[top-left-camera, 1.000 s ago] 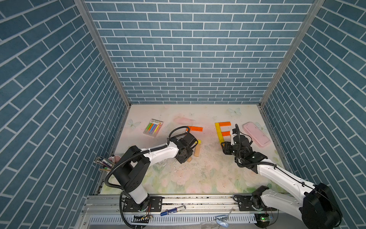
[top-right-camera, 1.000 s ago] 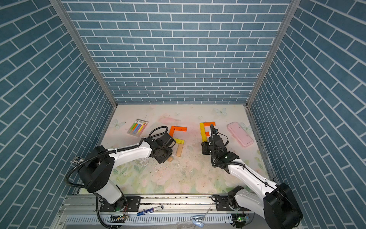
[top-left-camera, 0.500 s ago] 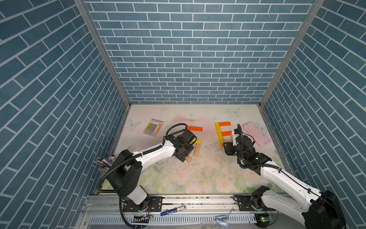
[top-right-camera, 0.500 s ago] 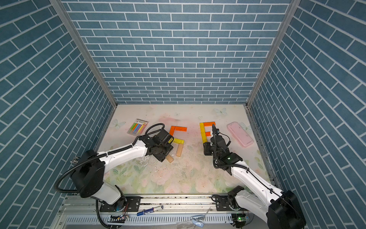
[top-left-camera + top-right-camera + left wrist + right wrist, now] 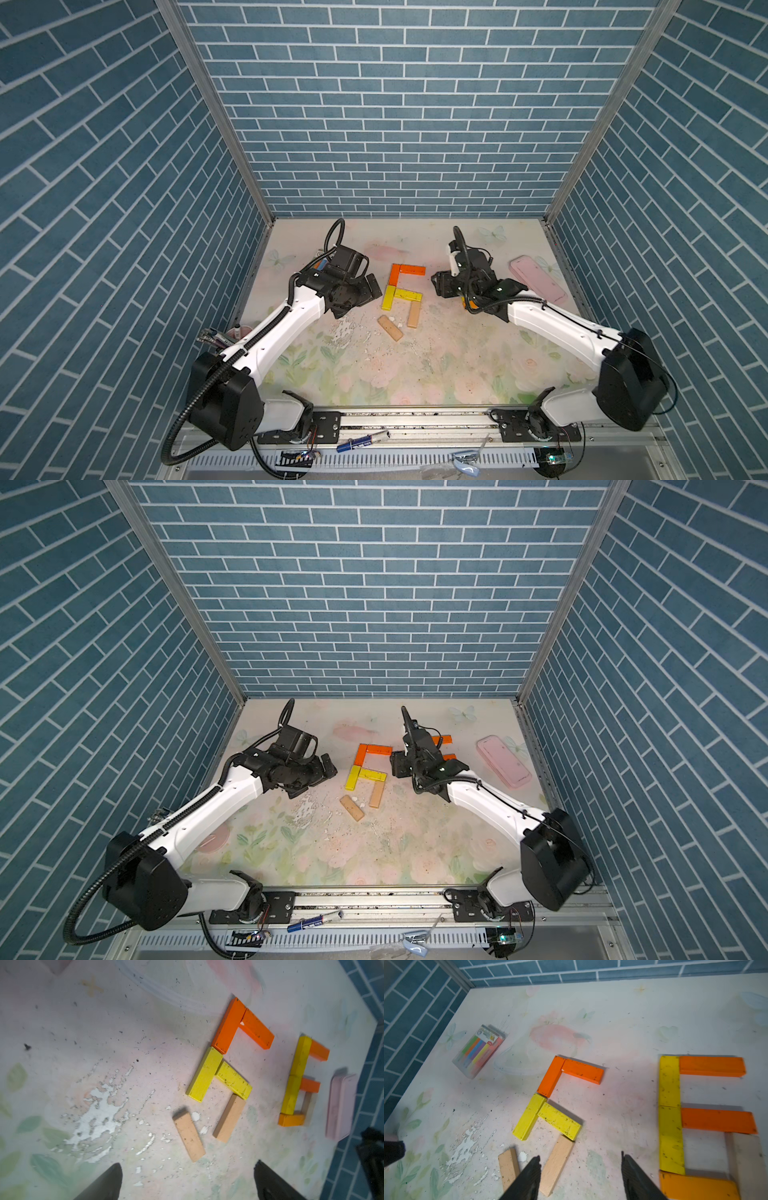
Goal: Assemble the number 6 with building blocks
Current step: Assemble the building block at the center of the board.
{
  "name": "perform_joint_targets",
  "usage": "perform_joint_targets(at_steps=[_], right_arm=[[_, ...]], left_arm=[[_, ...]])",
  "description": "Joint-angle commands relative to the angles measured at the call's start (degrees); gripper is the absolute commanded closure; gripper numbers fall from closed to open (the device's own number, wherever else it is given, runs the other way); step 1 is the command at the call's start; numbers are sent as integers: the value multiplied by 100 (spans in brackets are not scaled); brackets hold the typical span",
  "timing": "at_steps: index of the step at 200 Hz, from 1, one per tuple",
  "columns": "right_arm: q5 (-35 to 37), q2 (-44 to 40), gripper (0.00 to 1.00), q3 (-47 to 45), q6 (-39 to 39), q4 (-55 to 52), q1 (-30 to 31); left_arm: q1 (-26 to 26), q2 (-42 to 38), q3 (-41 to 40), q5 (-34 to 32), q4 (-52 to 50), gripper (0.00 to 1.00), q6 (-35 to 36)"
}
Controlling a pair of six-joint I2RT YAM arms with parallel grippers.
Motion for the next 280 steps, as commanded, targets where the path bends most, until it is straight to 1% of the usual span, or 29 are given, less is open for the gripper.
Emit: perform_joint_targets(at_steps=[1, 18, 38, 63, 79, 99, 125, 141, 151, 170, 181, 196, 217, 240, 280], right_arm=[[-83, 570, 33, 495, -308, -452, 265], [-87, 964, 30, 768, -381, -617, 417], [-131, 1324, 29, 989, -468, -776, 555], [-290, 1692, 28, 1240, -652, -963, 675], [-362, 1931, 28, 1441, -804, -1135, 776], [-393, 2194, 29, 1704, -983, -1376, 911], [-429, 2507, 29, 1986, -1159, -1586, 1081], [-413, 2683, 30, 2137, -1209, -1673, 1158], [-455, 2796, 31, 2246, -1287, -1756, 1211], [-387, 2988, 33, 2472, -1473, -1990, 1317], [-394, 3050, 34, 2541, -1603, -2102, 1350], [-415, 3127, 36, 2563, -1721, -2209, 1363], [-490, 3261, 38, 2695, -1864, -2413, 1375], [-656, 3337, 41, 2818, -1923, -2539, 1381], [-832, 3328, 42, 2854, -1771, -2549, 1556]], left_arm=[[233, 28, 440, -143, -757, 1, 1804], [411, 118, 682, -170, -1102, 1, 2415], [507, 184, 948, -456, -1458, 1, 2957], [574, -63, 741, -824, -1207, 1, 3406], [618, -220, 535, -845, -978, 1, 3580], [670, -462, 248, -882, -610, 1, 3611], [870, -808, -140, -550, -108, 1, 3545], [1066, -931, -266, -318, -29, 1, 3450], [1104, -979, -301, -451, -20, 1, 3423], [1167, -1013, -295, -1026, -61, 1, 3196], [1284, -1008, -269, -1368, -122, 1, 3056], [1515, -1043, -259, -1547, -169, 1, 2940], [1724, -1209, -350, -1505, -55, 1, 2867], [1765, -1227, -393, -1382, 22, 1, 2874], [1792, -1115, -364, -1230, -3, 1, 2853]])
